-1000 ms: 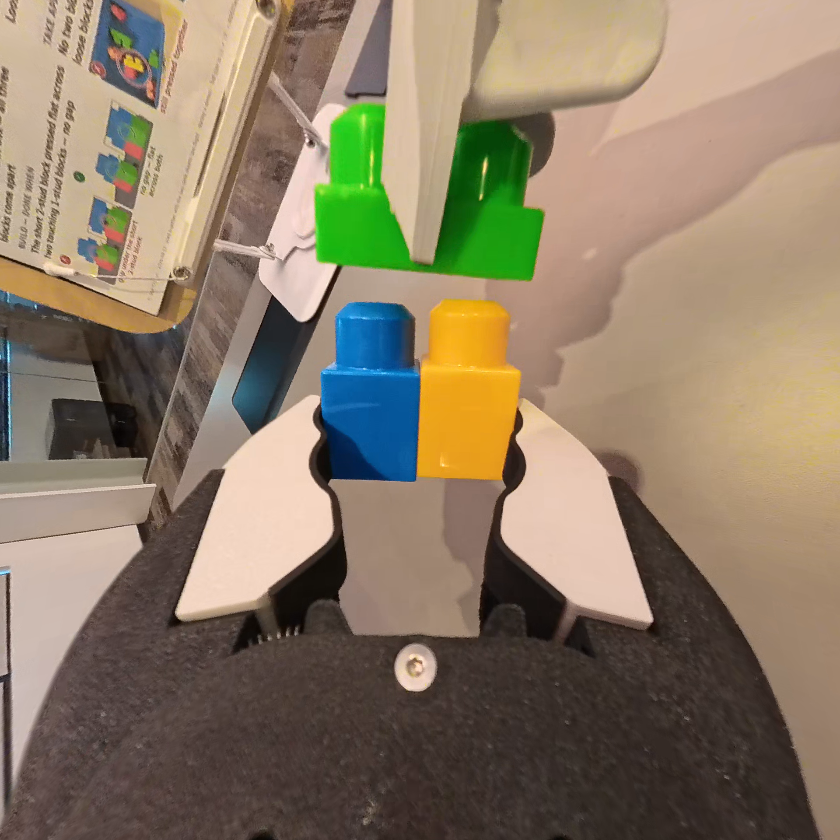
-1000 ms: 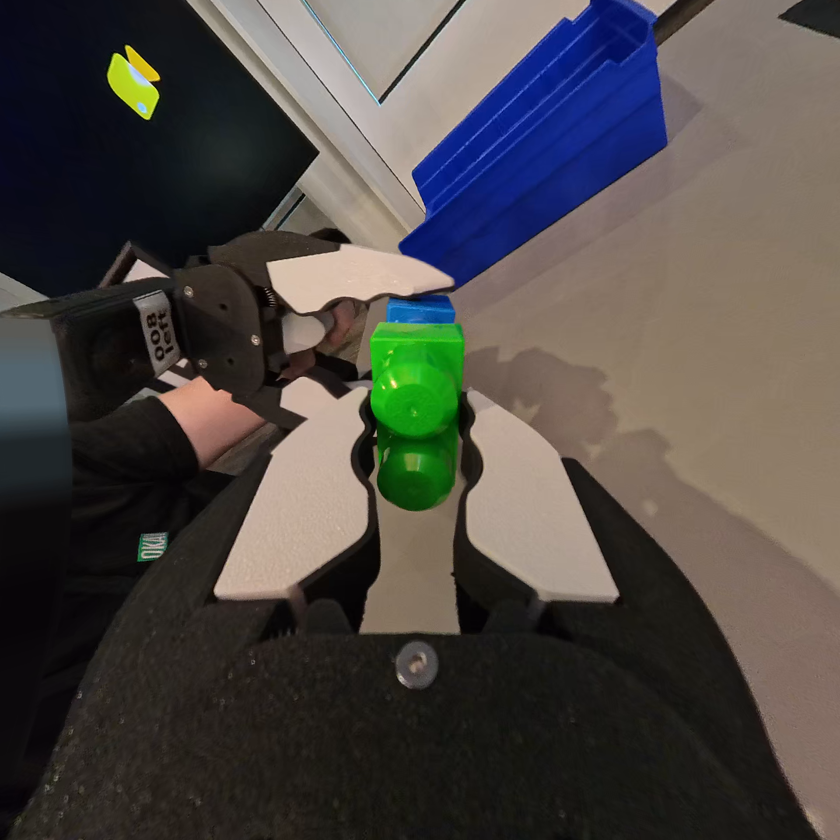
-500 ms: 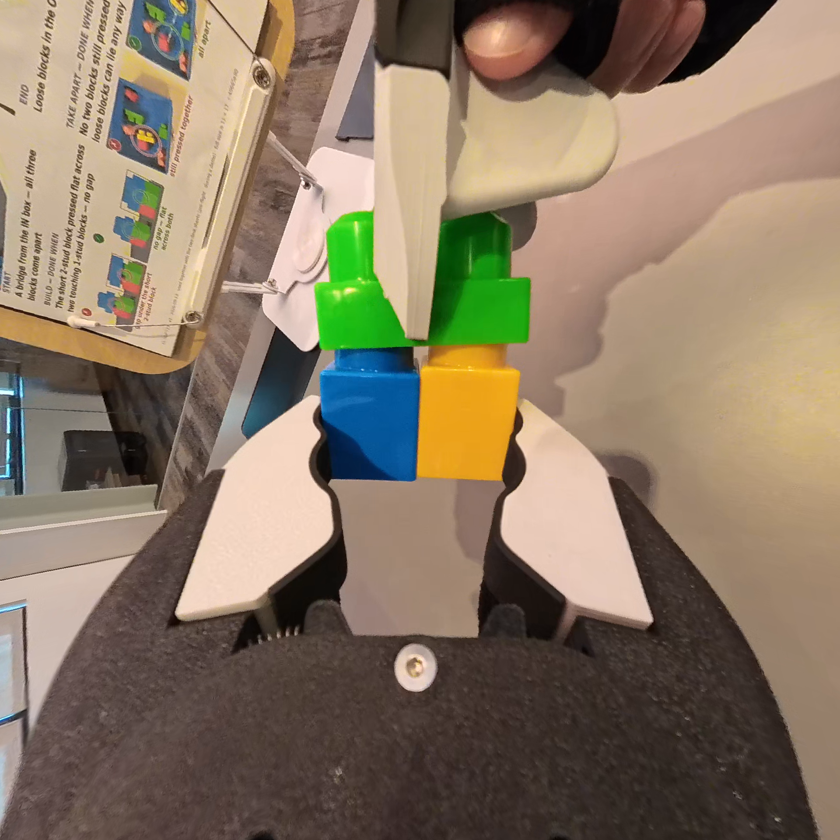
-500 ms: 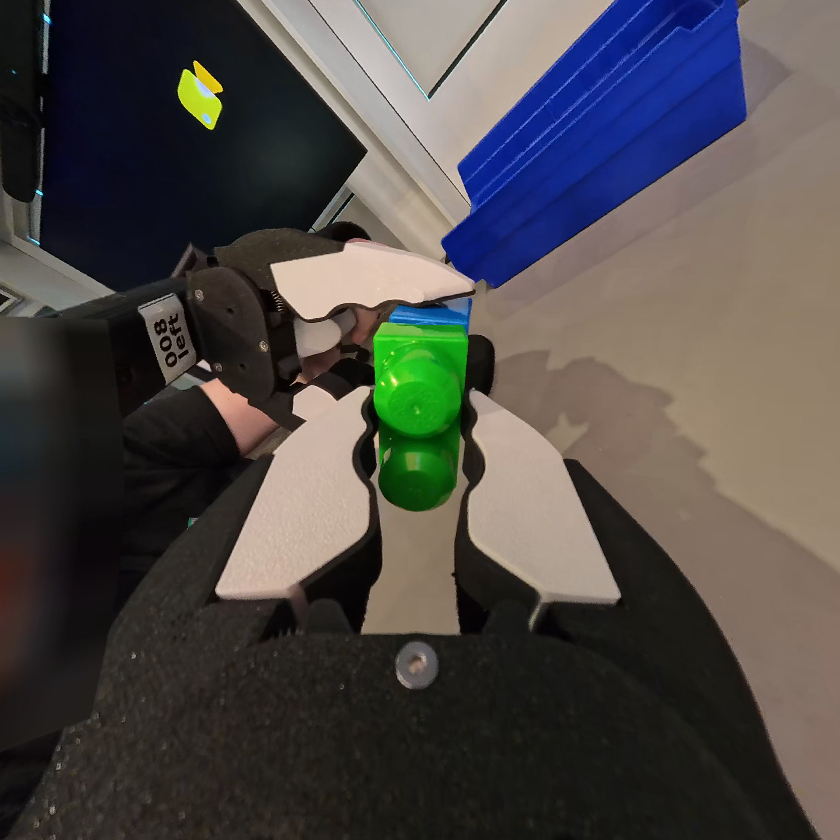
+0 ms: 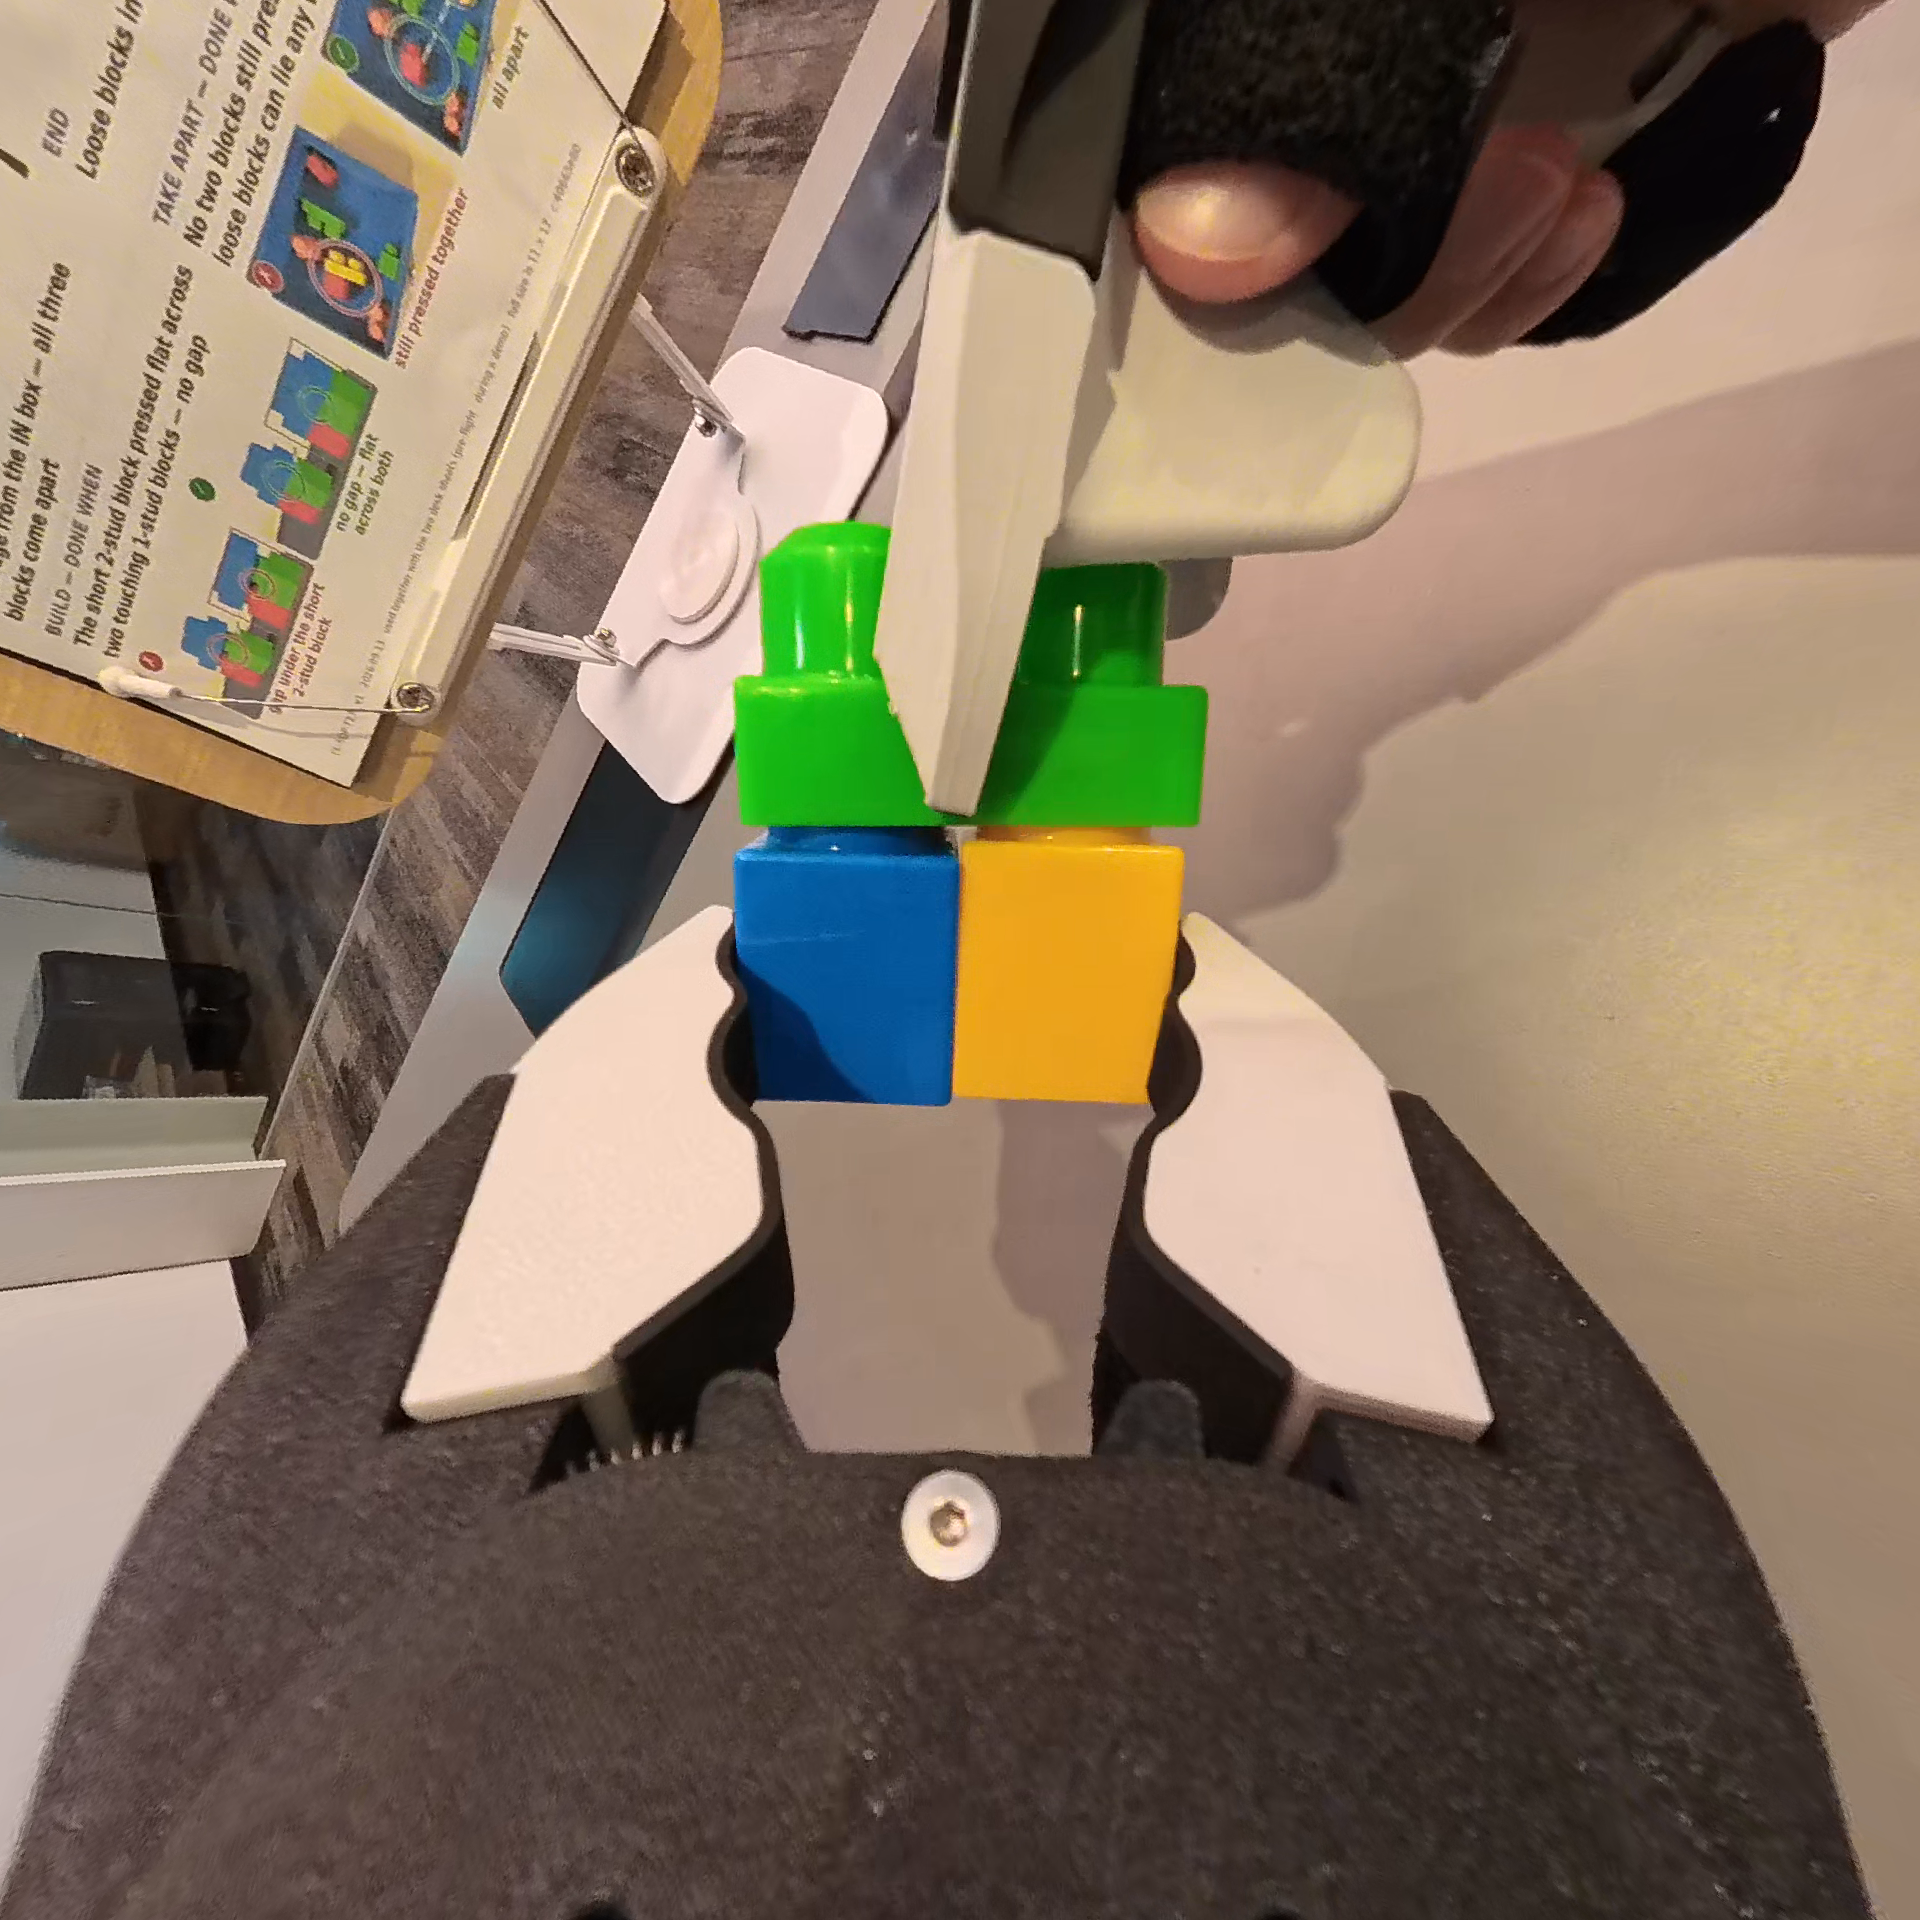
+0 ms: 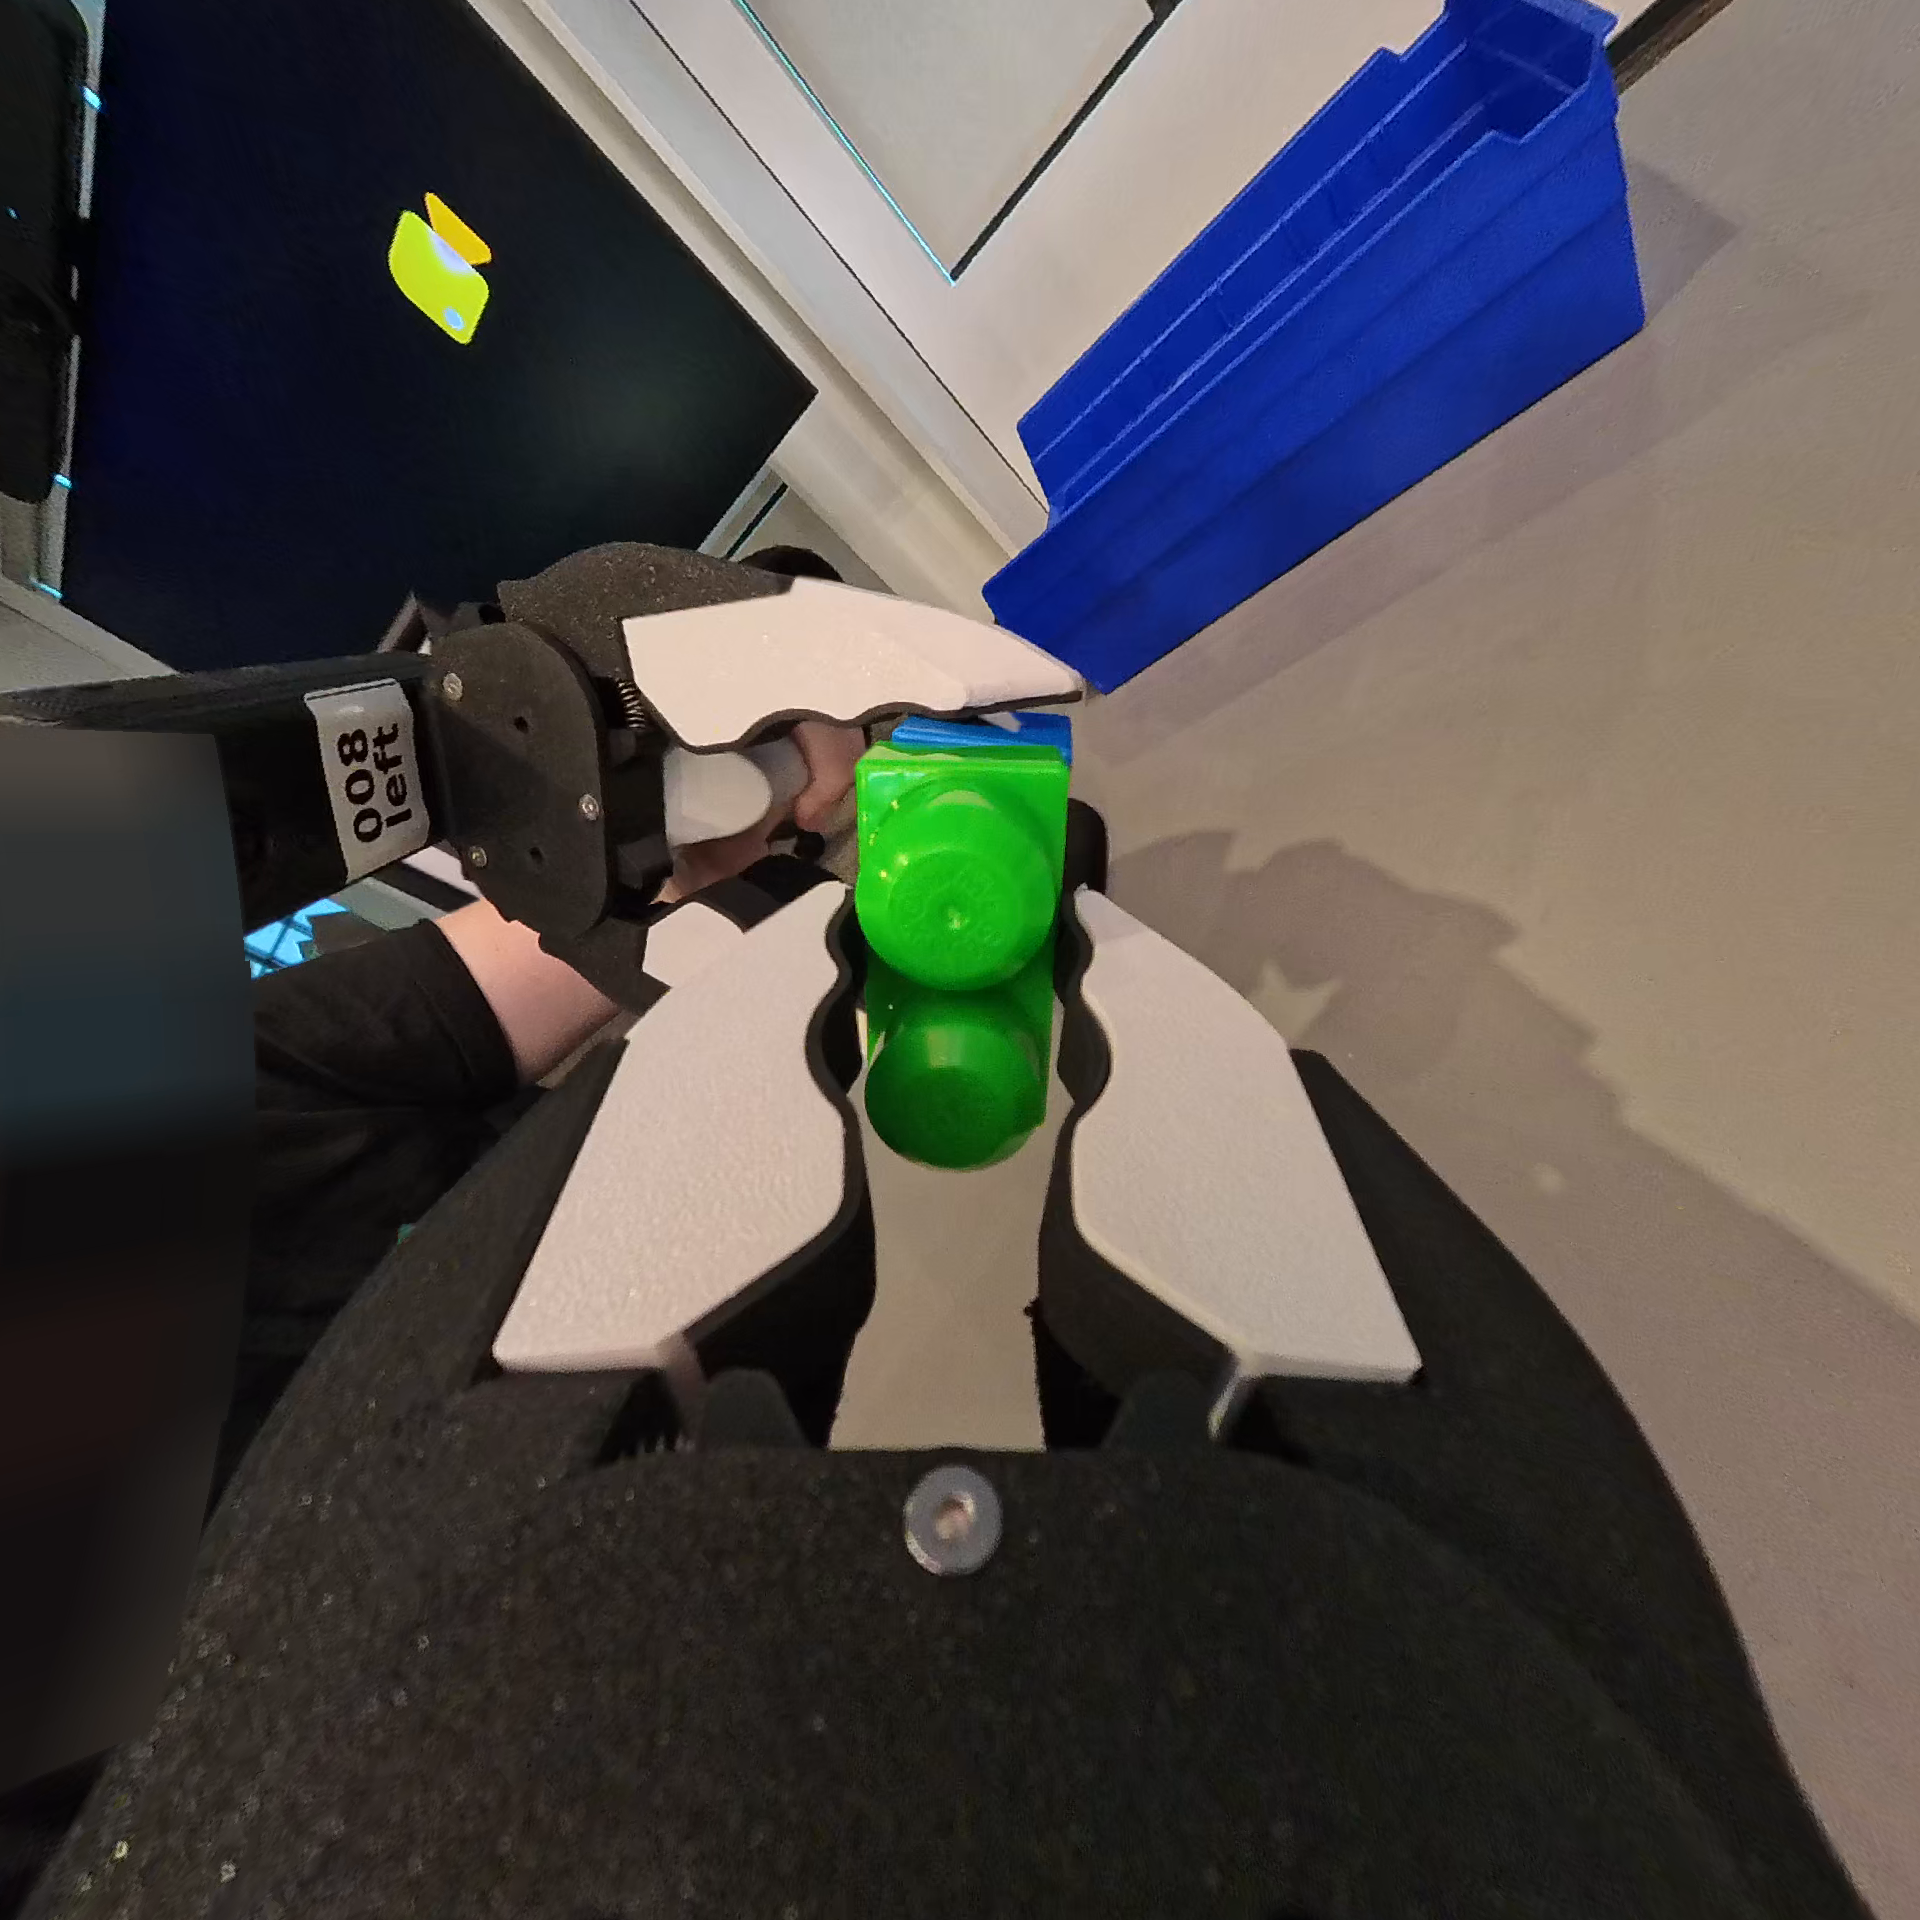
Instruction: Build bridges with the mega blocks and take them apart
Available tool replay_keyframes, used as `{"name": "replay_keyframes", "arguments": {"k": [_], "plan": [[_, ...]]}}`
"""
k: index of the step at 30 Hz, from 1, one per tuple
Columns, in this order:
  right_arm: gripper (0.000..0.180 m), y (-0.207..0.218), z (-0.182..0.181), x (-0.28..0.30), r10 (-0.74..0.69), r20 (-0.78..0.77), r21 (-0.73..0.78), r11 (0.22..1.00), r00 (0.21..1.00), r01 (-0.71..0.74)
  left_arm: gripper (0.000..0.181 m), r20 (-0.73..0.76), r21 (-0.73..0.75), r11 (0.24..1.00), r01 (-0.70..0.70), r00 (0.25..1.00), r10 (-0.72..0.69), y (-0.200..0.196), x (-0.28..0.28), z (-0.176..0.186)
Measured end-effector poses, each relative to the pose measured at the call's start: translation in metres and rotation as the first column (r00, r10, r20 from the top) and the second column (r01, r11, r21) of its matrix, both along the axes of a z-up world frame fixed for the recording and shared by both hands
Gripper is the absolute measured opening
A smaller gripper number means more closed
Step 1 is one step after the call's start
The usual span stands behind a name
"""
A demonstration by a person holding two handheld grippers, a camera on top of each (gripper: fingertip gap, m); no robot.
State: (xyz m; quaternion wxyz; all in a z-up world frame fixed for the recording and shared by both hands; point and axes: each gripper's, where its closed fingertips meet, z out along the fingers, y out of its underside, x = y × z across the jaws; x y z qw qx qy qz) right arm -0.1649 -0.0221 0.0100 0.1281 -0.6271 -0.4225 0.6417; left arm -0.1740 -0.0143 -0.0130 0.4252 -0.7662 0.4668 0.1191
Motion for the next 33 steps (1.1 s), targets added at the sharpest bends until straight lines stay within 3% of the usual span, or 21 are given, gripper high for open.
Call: {"name": "replay_keyframes", "arguments": {"k": [15, 20, 25, 27, 29, 30, 31, 32, 33], "plan": [[0.035, 0.009, -0.007, -0.008, -0.058, 0.009, 0.008, 0.998, 0.998, 0.058, 0.075, 0.032, -0.023, 1.0, -0.019, 0.999, 0.019, 0.008, -0.005, -0.007], [0.034, 0.013, 0.0, 0.0, -0.056, -0.027, 0.023, 0.998, 0.998, 0.057, 0.081, 0.159, -0.038, 0.999, 0.006, 0.987, 0.0, 0.008, 0.002, 0.005], [0.034, 0.02, 0.009, 0.012, -0.058, -0.095, -0.004, 0.998, 0.994, 0.058, 0.093, 0.333, -0.192, 0.981, 0.022, 0.942, 0.044, -0.007, -0.01, 0.005], [0.034, 0.017, 0.016, 0.016, -0.022, -0.156, 0.036, 0.999, 0.987, 0.028, 0.082, 0.565, -0.235, 0.968, 0.093, 0.823, 0.058, -0.012, -0.011, 0.017], [0.034, 0.01, 0.024, 0.016, 0.024, -0.218, 0.097, 0.995, 0.976, -0.003, 0.067, 0.807, -0.262, 0.937, 0.232, 0.585, 0.081, -0.017, -0.011, 0.037], [0.034, 0.006, 0.027, 0.016, 0.045, -0.246, 0.131, 0.991, 0.968, -0.013, 0.048, 0.891, -0.243, 0.916, 0.319, 0.447, 0.08, -0.02, -0.011, 0.049], [0.034, 0.003, 0.028, 0.015, 0.064, -0.259, 0.161, 0.987, 0.964, -0.022, 0.042, 0.938, -0.215, 0.901, 0.378, 0.338, 0.082, -0.022, -0.012, 0.058], [0.034, 0.0, 0.028, 0.015, 0.079, -0.263, 0.186, 0.982, 0.962, -0.03, 0.04, 0.956, -0.19, 0.894, 0.405, 0.283, 0.075, -0.022, -0.013, 0.061], [0.034, -0.003, 0.028, 0.014, 0.09, -0.262, 0.213, 0.977, 0.961, -0.034, 0.041, 0.96, -0.176, 0.899, 0.401, 0.272, 0.067, -0.021, -0.013, 0.059]]}}
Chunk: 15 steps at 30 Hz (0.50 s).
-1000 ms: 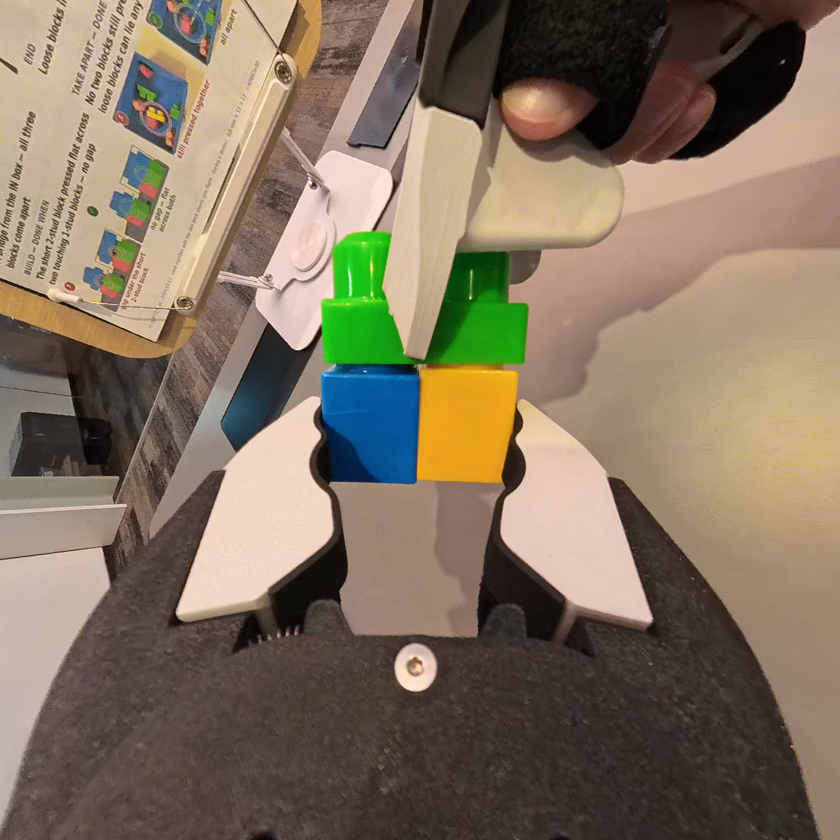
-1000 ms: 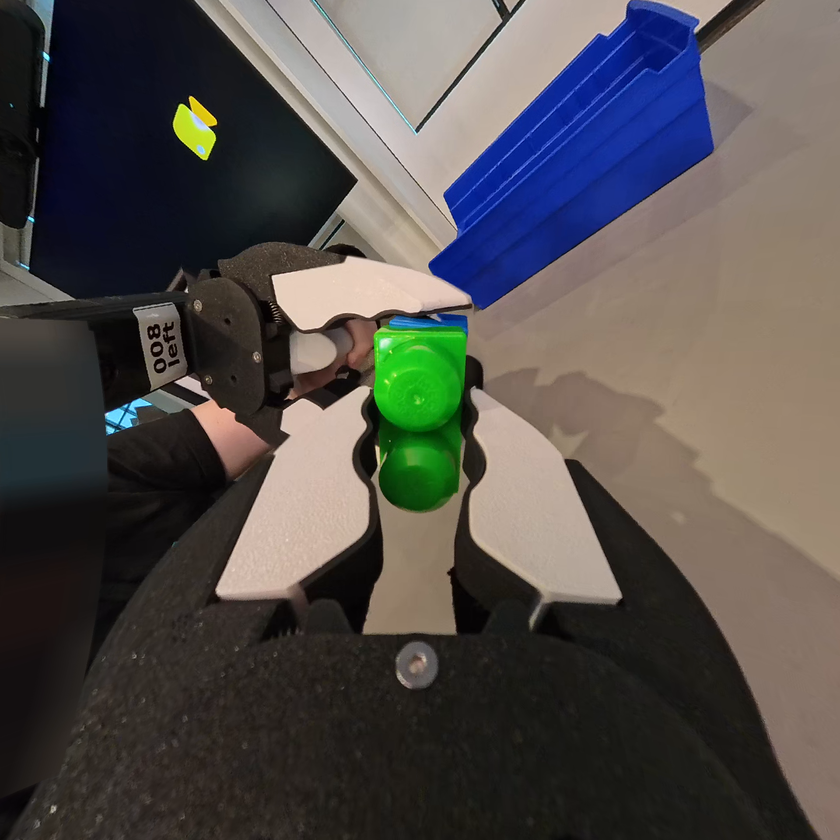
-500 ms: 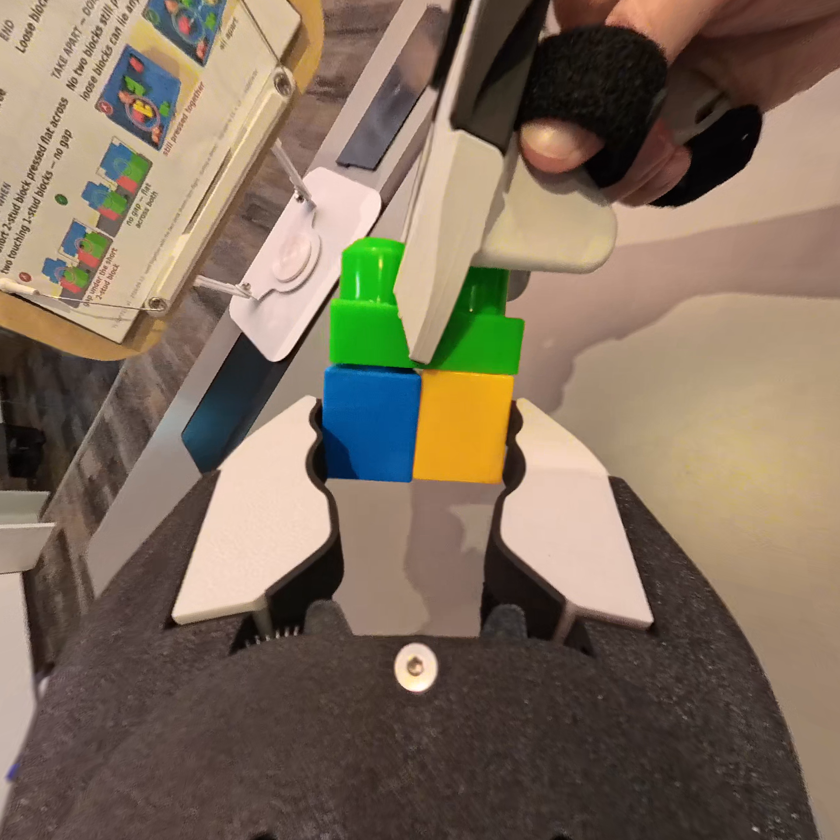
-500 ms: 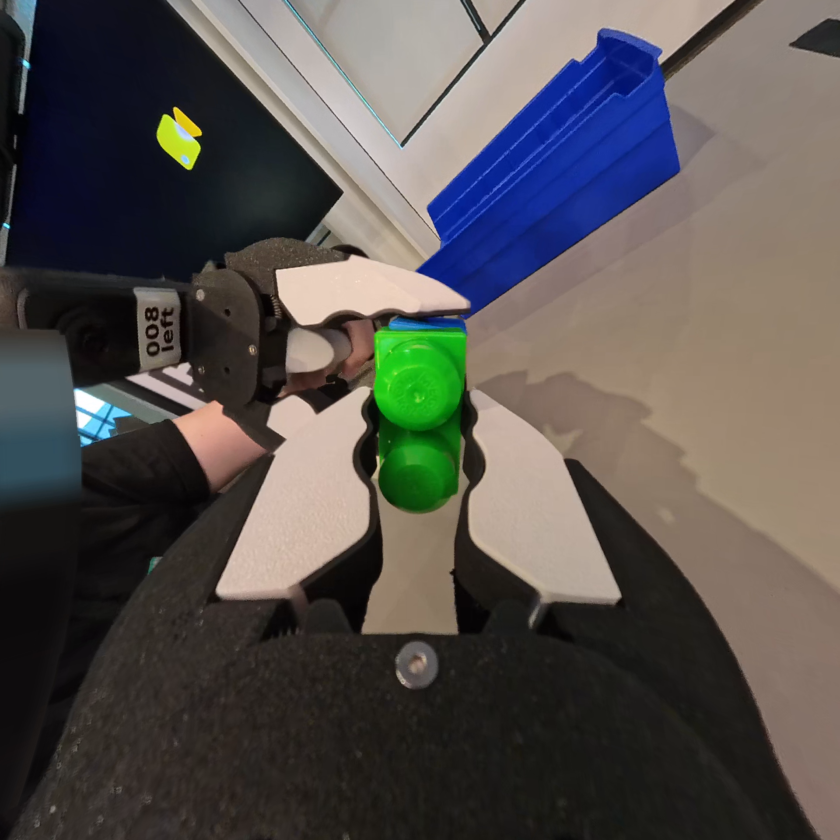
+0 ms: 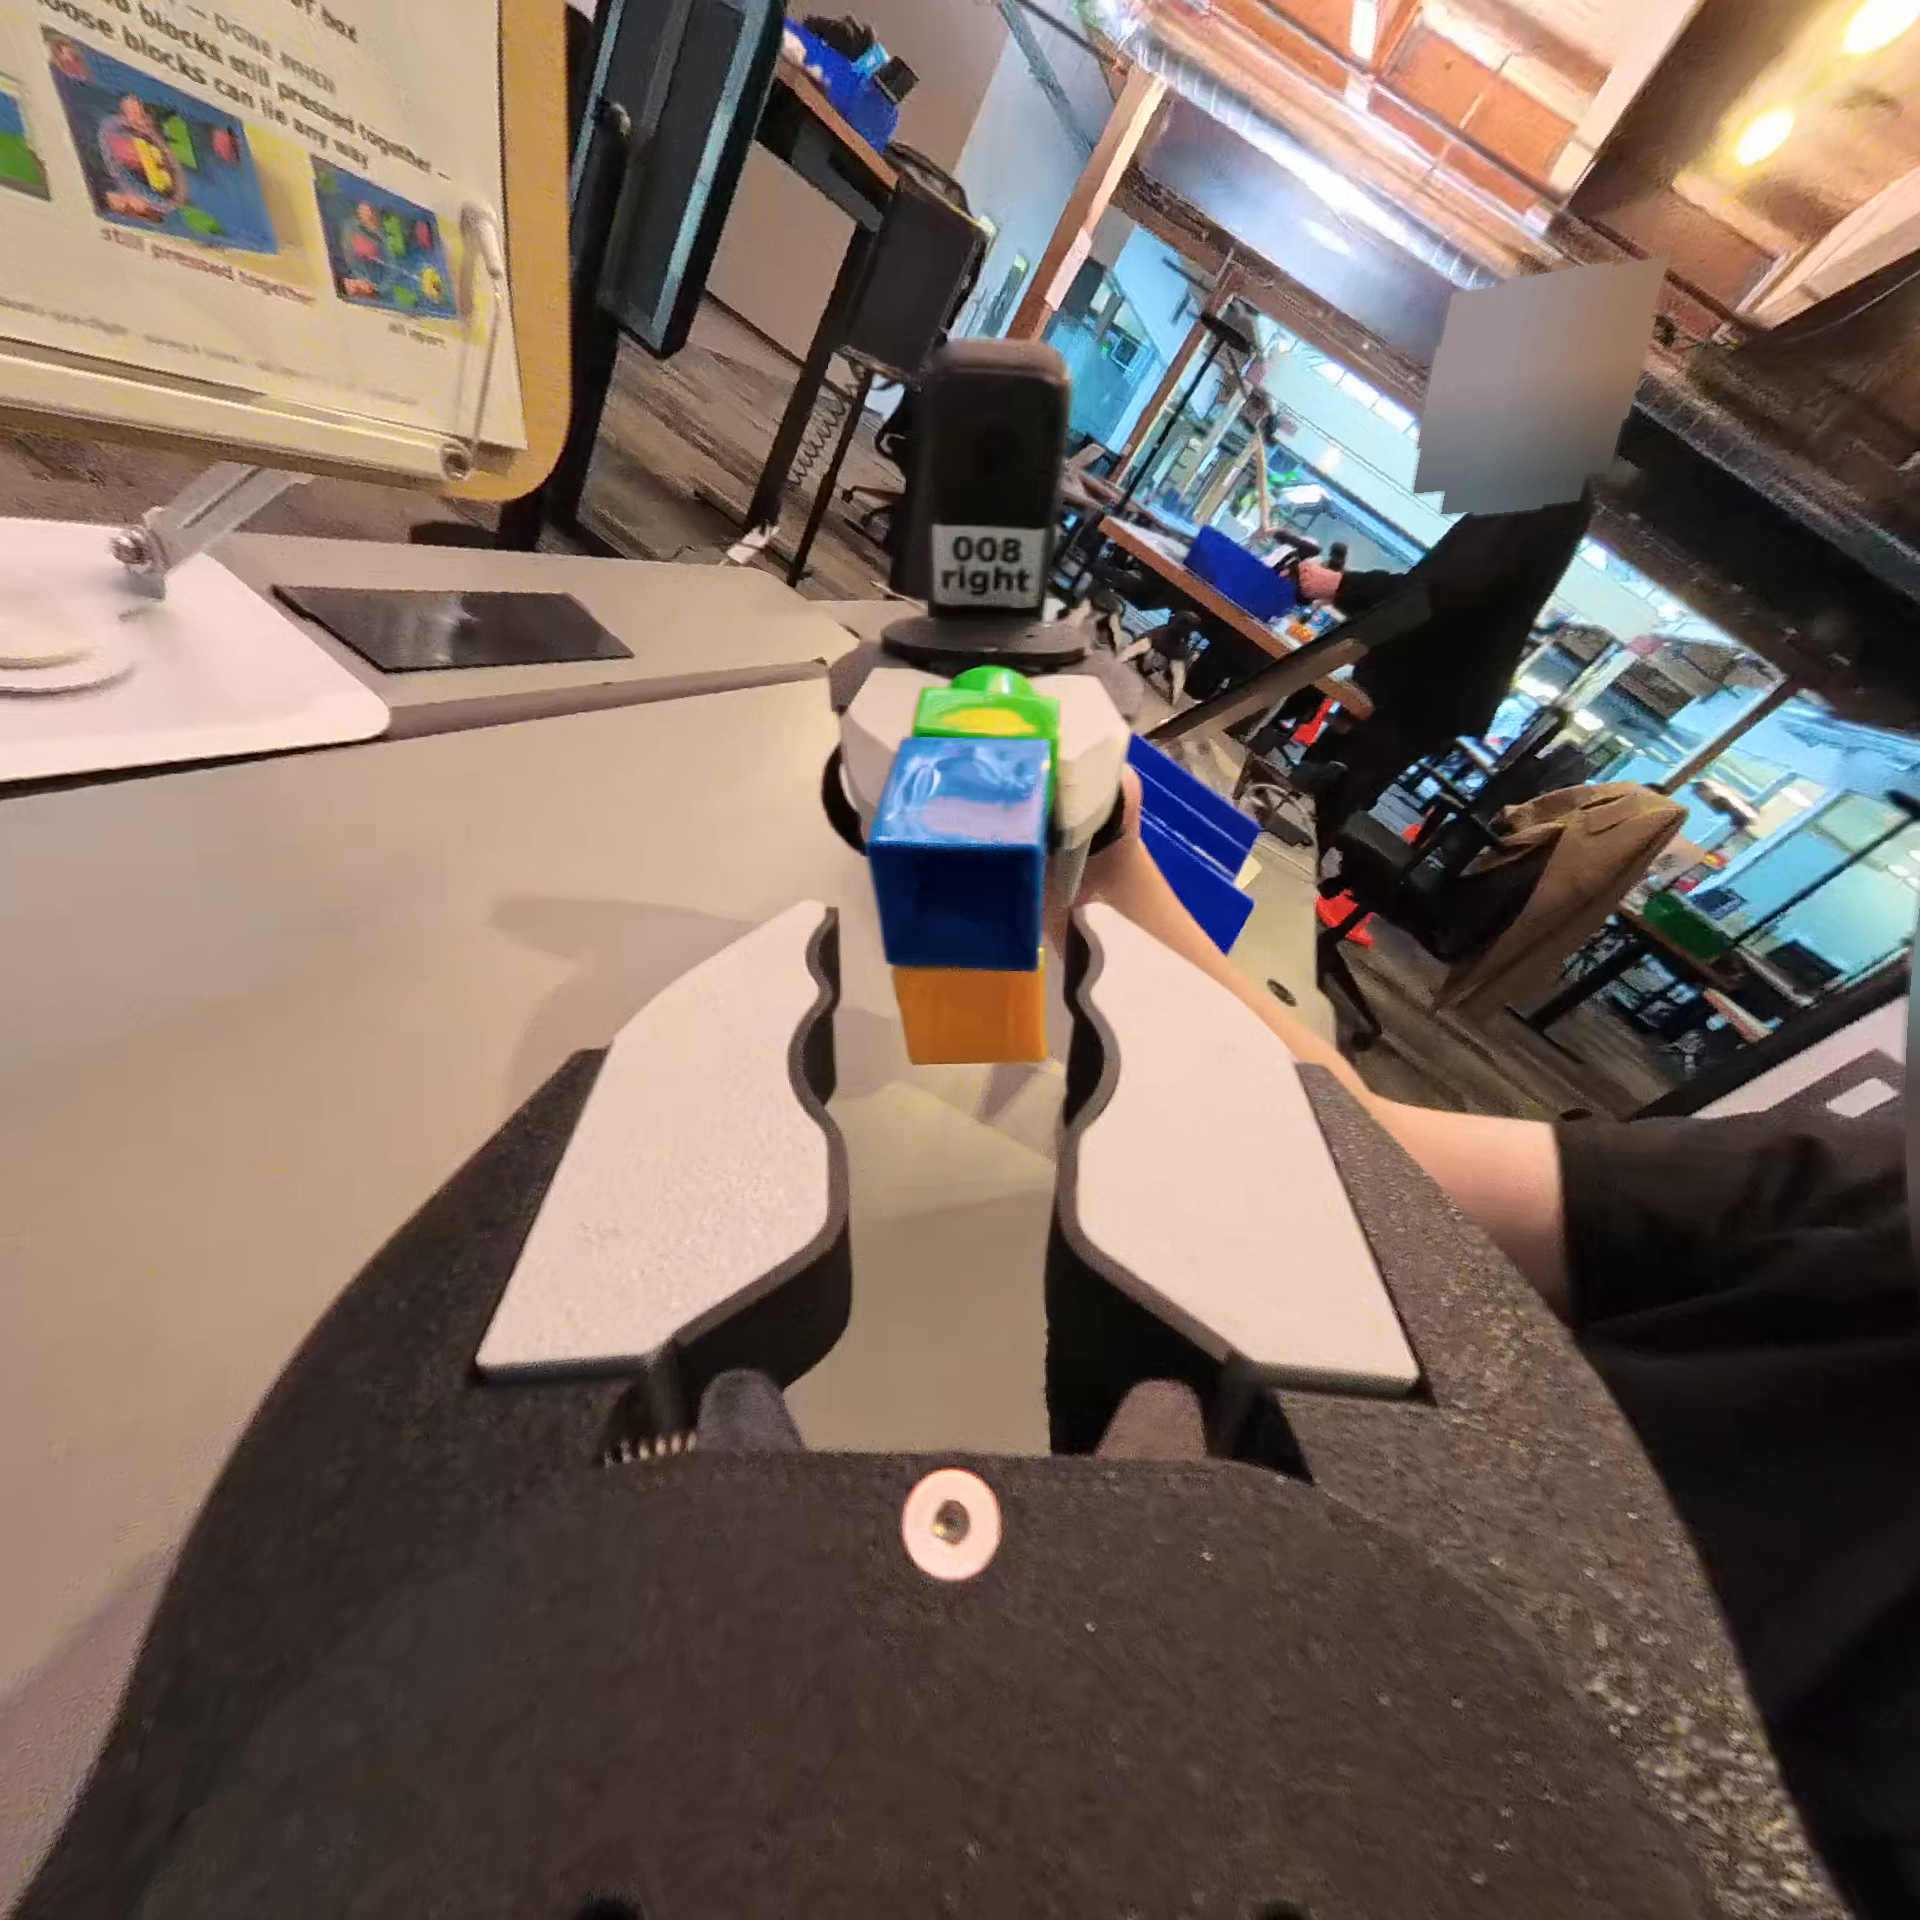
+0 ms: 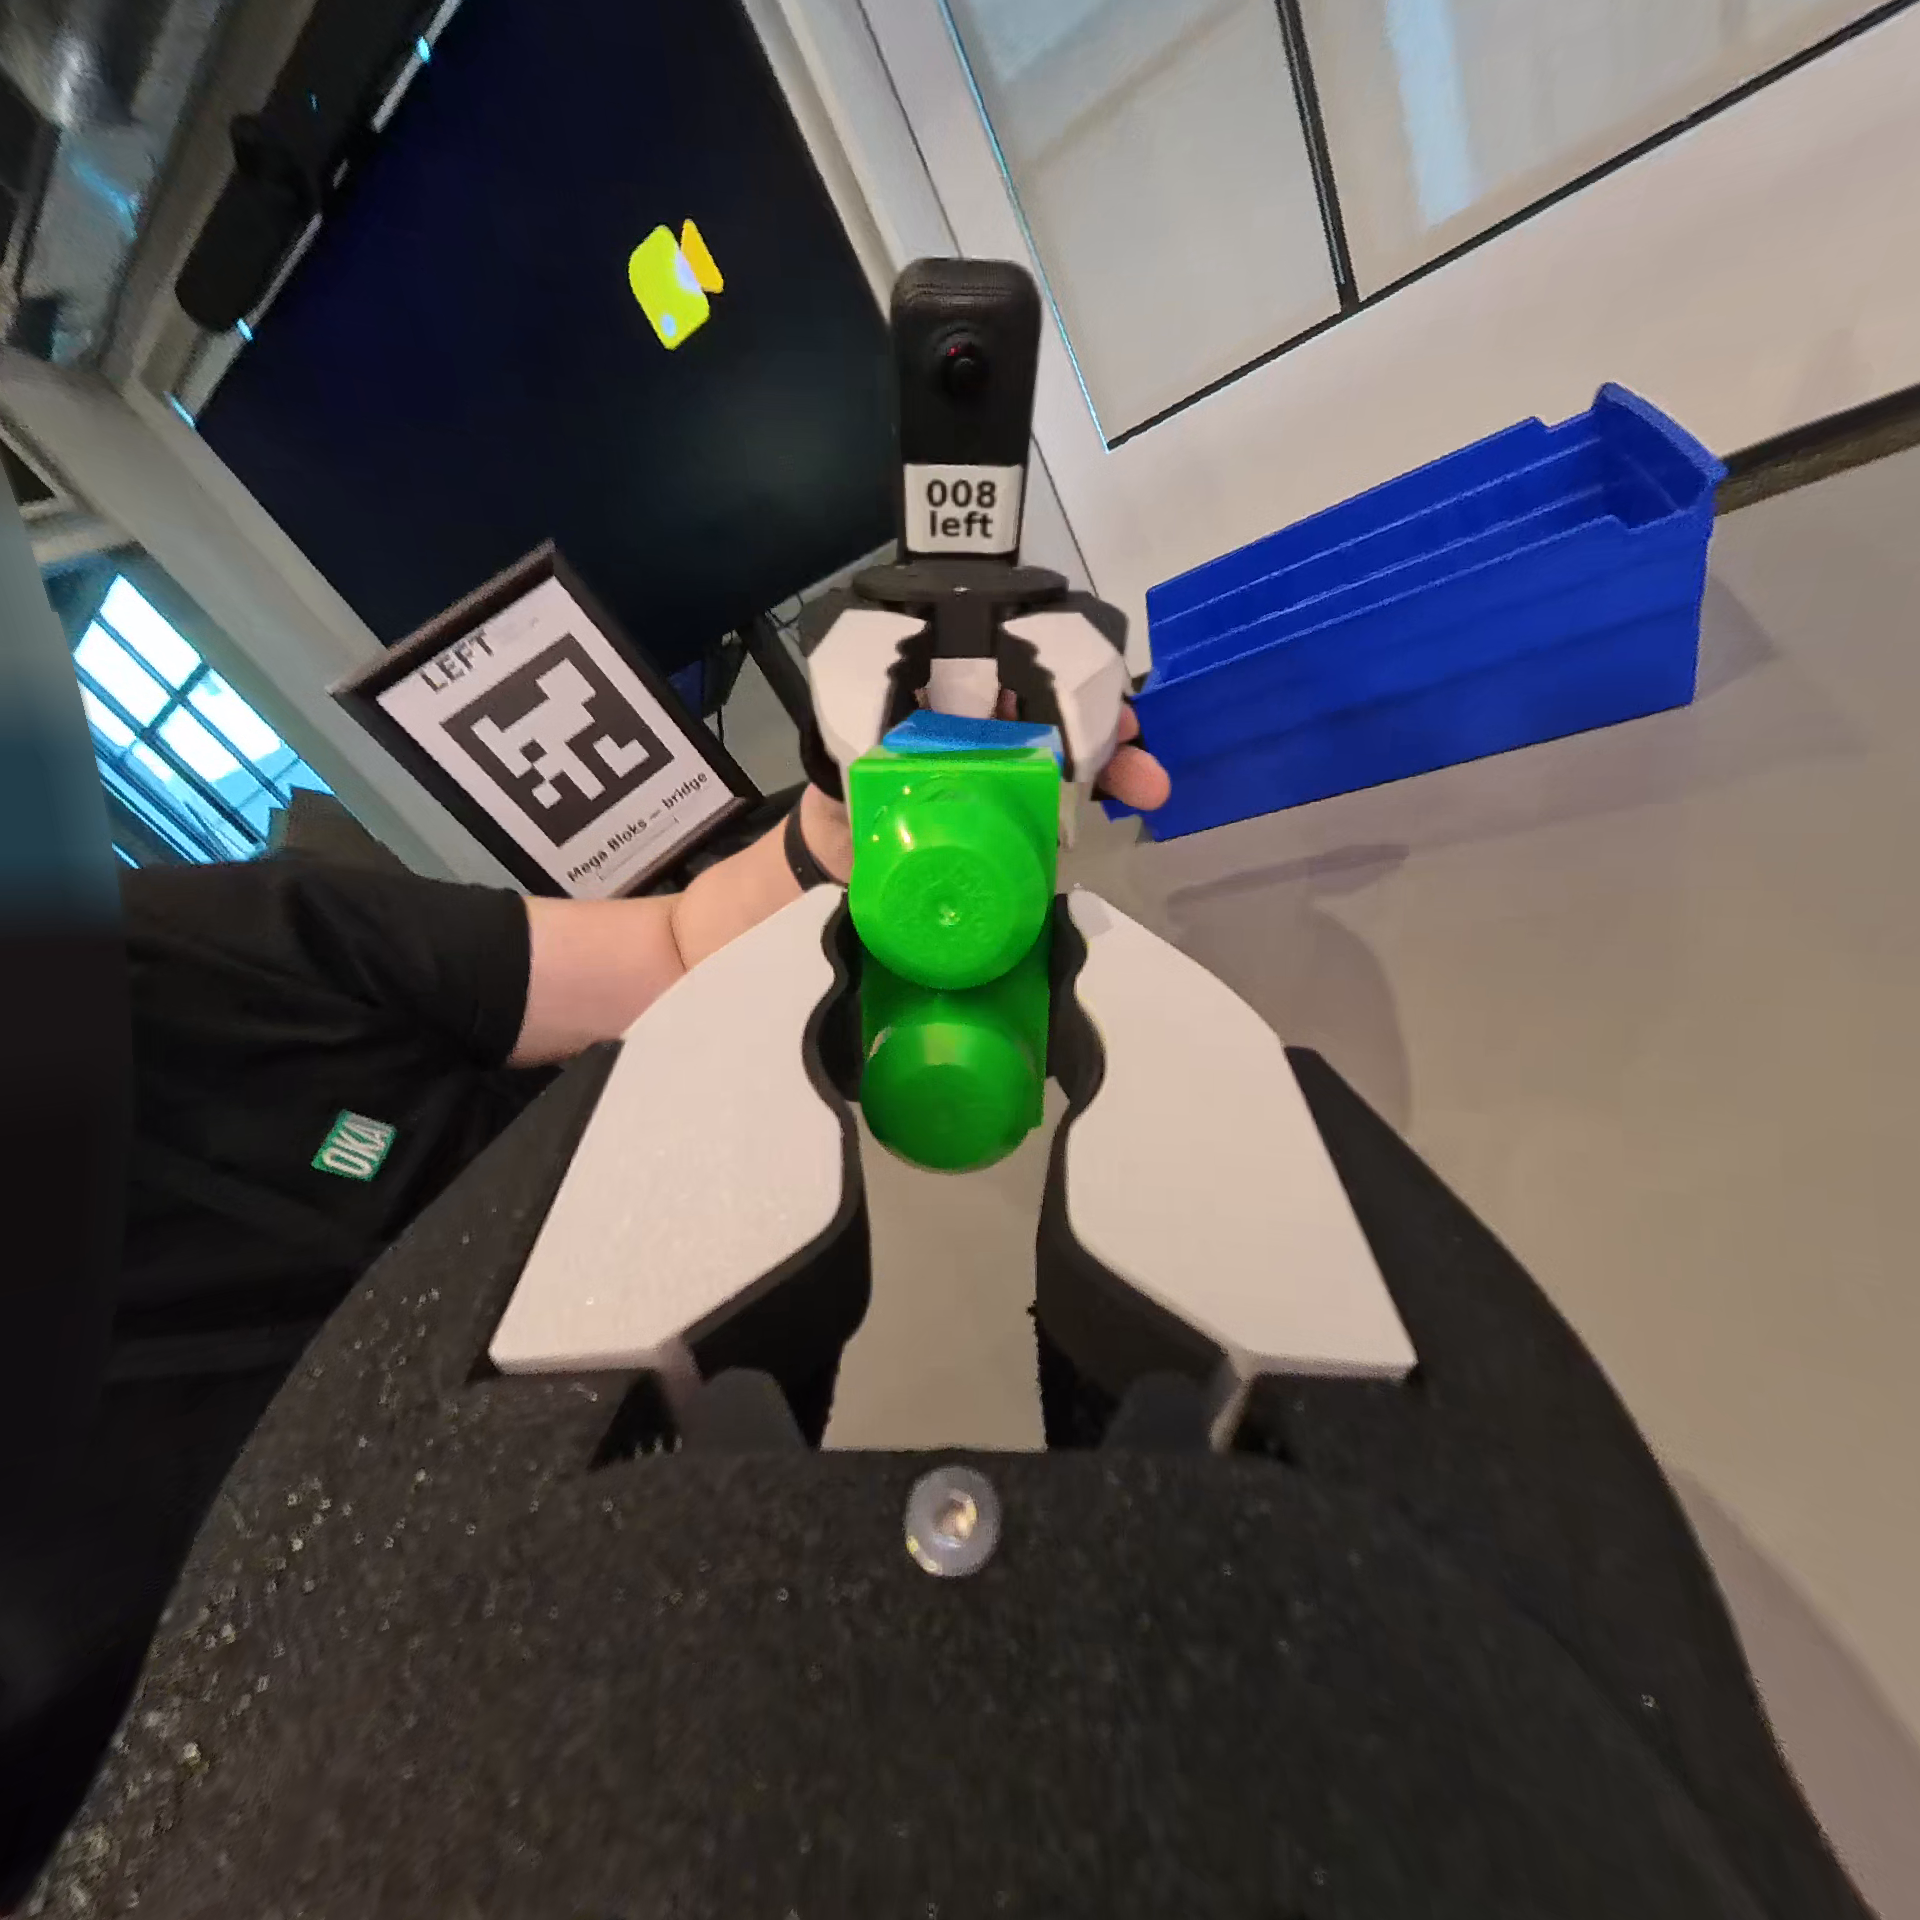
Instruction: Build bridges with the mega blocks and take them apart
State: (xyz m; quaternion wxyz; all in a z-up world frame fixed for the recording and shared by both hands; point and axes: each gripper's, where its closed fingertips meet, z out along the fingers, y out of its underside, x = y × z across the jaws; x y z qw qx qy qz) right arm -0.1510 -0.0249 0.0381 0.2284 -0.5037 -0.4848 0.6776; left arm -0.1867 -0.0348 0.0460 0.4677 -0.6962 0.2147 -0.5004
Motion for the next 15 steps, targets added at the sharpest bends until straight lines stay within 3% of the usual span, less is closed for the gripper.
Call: {"name": "replay_keyframes", "arguments": {"k": [4, 7, 15], "plan": [[0.034, -0.007, 0.001, -0.003, -0.001, -0.014, 0.095, 0.995, 1.0, 0.002, 0.061, 0.076, 0.02, 0.998, 0.065, 0.995, -0.067, -0.006, 0.015, 0.002], [0.034, -0.01, 0.003, -0.005, 0.001, -0.029, 0.115, 0.993, 1.0, 0.002, 0.038, 0.096, 0.056, 0.997, 0.045, 0.994, -0.051, -0.002, 0.017, 0.006], [0.035, -0.008, 0.009, -0.007, -0.02, -0.04, 0.083, 0.996, 0.999, 0.023, 0.035, 0.096, 0.118, 0.993, -0.011, 0.995, -0.001, -0.001, 0.015, 0.011]]}}
